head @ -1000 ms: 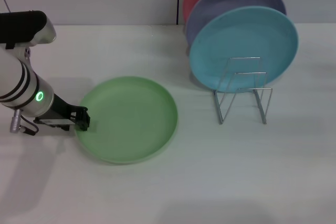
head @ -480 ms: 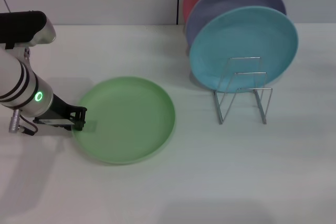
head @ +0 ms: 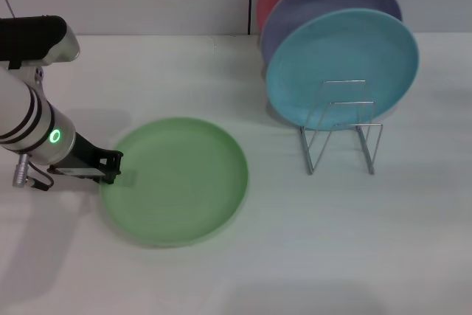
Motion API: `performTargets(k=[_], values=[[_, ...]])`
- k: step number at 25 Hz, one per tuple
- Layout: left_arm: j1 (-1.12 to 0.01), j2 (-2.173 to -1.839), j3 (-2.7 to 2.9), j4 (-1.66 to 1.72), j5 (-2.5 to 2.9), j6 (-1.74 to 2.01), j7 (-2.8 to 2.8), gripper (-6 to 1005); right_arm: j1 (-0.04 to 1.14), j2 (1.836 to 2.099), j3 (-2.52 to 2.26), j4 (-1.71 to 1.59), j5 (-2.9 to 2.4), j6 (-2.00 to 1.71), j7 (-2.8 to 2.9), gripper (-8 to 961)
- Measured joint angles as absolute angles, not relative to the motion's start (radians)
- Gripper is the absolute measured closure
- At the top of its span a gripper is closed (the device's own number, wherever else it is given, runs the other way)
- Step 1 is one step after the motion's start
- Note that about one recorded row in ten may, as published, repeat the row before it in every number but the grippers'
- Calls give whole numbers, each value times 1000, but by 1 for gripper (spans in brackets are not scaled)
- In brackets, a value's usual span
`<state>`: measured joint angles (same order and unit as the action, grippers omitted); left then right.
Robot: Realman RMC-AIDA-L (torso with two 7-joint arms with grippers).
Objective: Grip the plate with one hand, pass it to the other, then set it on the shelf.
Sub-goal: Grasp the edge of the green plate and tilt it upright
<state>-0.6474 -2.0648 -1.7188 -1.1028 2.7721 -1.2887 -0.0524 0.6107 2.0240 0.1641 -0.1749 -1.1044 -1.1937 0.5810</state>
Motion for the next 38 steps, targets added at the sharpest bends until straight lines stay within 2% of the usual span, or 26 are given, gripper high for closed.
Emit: performTargets(k=[16, 26, 33, 38], values=[[-607, -2062, -1815, -1132, 2620, -1262, 80, 959, 611, 2025, 161, -175, -1104, -1190, 582, 256], [-490, -2065, -1804, -1235, 2595, -1141, 107, 974, 619, 2026, 160, -173, -1104, -1186, 582, 256], [-360, -2065, -1729, -1263, 2495, -844, 172, 974, 624, 2028, 159, -174, -1104, -1185, 581, 257], [-315, -2064, -1690, -1269, 2477, -684, 206, 973, 632, 2026, 159, -173, -1104, -1176, 578, 257]])
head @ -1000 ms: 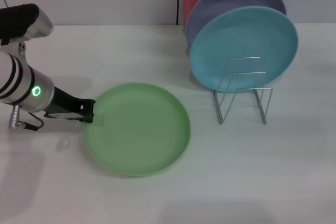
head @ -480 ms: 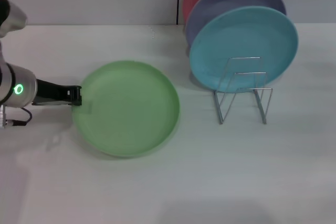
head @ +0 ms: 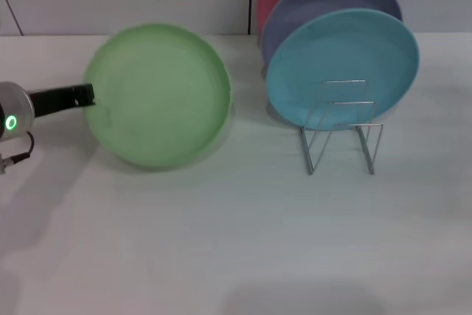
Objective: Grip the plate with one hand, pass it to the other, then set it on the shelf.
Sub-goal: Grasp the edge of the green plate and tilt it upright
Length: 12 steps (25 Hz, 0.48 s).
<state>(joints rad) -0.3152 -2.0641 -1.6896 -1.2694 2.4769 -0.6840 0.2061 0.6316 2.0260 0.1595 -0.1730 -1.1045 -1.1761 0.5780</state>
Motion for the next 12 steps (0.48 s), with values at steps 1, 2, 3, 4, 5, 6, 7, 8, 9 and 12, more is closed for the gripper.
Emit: performTargets(k=[1, 2, 3, 4, 5, 6, 7, 8, 9, 12], values=[[-304, -2065, -1675, -1270, 2465, -639, 221, 974, 632, 2026, 159, -173, -1104, -1176, 578, 257], [-293, -2065, -1659, -1271, 2453, -592, 233, 974, 637, 2024, 160, -173, -1104, -1156, 577, 257], [-283, -2065, -1640, -1268, 2439, -532, 248, 974, 637, 2024, 160, -173, -1104, -1156, 577, 257], [-274, -2065, -1623, -1264, 2432, -492, 256, 975, 640, 2023, 160, -173, -1104, -1144, 576, 257], [-255, -2065, -1580, -1252, 2420, -383, 271, 975, 642, 2023, 160, -174, -1104, -1131, 576, 257], [-255, -2065, -1580, -1252, 2420, -383, 271, 975, 645, 2022, 160, -174, -1104, -1117, 576, 257], [-241, -2065, -1550, -1241, 2416, -308, 274, 974, 645, 2022, 160, -174, -1104, -1112, 575, 257], [-231, -2064, -1521, -1227, 2415, -240, 275, 974, 646, 2021, 160, -175, -1104, -1108, 575, 257], [-231, -2064, -1521, -1227, 2415, -240, 275, 974, 646, 2021, 160, -175, -1103, -1107, 575, 257], [-212, -2063, -1404, -1125, 2415, 66, 274, 973, 643, 2023, 160, -175, -1103, -1112, 576, 257]])
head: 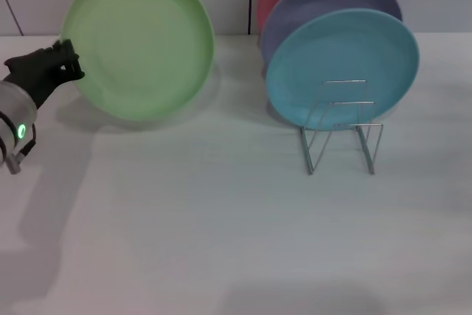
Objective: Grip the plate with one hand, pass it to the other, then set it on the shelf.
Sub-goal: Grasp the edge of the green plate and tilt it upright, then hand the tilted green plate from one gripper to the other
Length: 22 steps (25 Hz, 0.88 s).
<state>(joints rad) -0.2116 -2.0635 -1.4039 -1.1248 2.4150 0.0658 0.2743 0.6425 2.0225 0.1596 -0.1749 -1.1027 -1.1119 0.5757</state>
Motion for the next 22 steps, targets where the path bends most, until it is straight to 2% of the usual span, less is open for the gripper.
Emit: performTargets(k=[4, 8, 12, 16, 17, 22], values=[[-219, -2064, -1332, -1036, 2420, 257, 269, 974, 639, 2028, 160, -176, -1102, -1117, 576, 257], [-294, -2066, -1187, -731, 2426, 773, 157, 975, 636, 2032, 160, -177, -1105, -1118, 575, 258], [-330, -2065, -1152, -612, 2431, 925, 47, 974, 630, 2038, 152, -178, -1105, -1136, 572, 258], [-422, -2070, -1125, -351, 2488, 1146, -233, 973, 596, 2059, 84, -178, -1106, -1238, 569, 258], [-426, -2071, -1121, -337, 2491, 1160, -246, 973, 576, 2069, 47, -176, -1106, -1290, 571, 258], [-406, -2078, -1067, -333, 2491, 1216, -261, 973, 529, 2077, -83, -139, -1107, -1410, 576, 258]])
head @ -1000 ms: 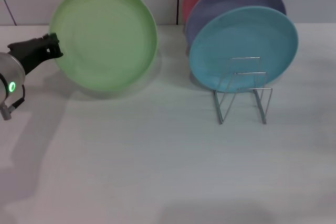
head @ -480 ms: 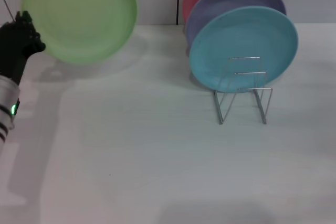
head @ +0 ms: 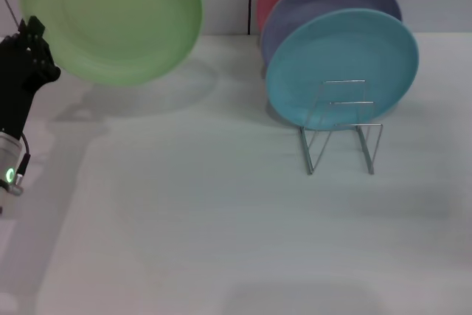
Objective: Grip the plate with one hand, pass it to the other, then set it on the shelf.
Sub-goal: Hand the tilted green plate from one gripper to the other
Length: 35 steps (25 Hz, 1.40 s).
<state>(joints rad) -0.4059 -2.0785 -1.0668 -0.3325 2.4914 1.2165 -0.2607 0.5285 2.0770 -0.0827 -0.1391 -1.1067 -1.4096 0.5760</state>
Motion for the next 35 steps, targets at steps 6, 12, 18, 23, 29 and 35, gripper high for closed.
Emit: performTargets(k=[6, 12, 18, 23, 29, 35], values=[[-366, -2080, -1025, -367, 2478, 1227, -249, 974, 493, 2081, -309, -46, -1107, -1531, 572, 258], [-355, -2080, -959, -381, 2416, 1225, -213, 974, 502, 2083, -400, 70, -1111, -1566, 477, 259], [-351, -2080, -876, -404, 2312, 1231, -146, 975, 572, 2082, -391, 304, -1116, -1606, 233, 259], [-334, -2080, -849, -415, 2258, 1272, -143, 974, 651, 2081, -391, 437, -1118, -1591, 113, 259], [-335, -2080, -806, -433, 2180, 1292, -98, 975, 713, 2083, -384, 526, -1131, -1548, 27, 259], [-337, -2080, -711, -454, 2089, 1318, -14, 974, 719, 2086, -231, 562, -1323, -1420, -24, 260]])
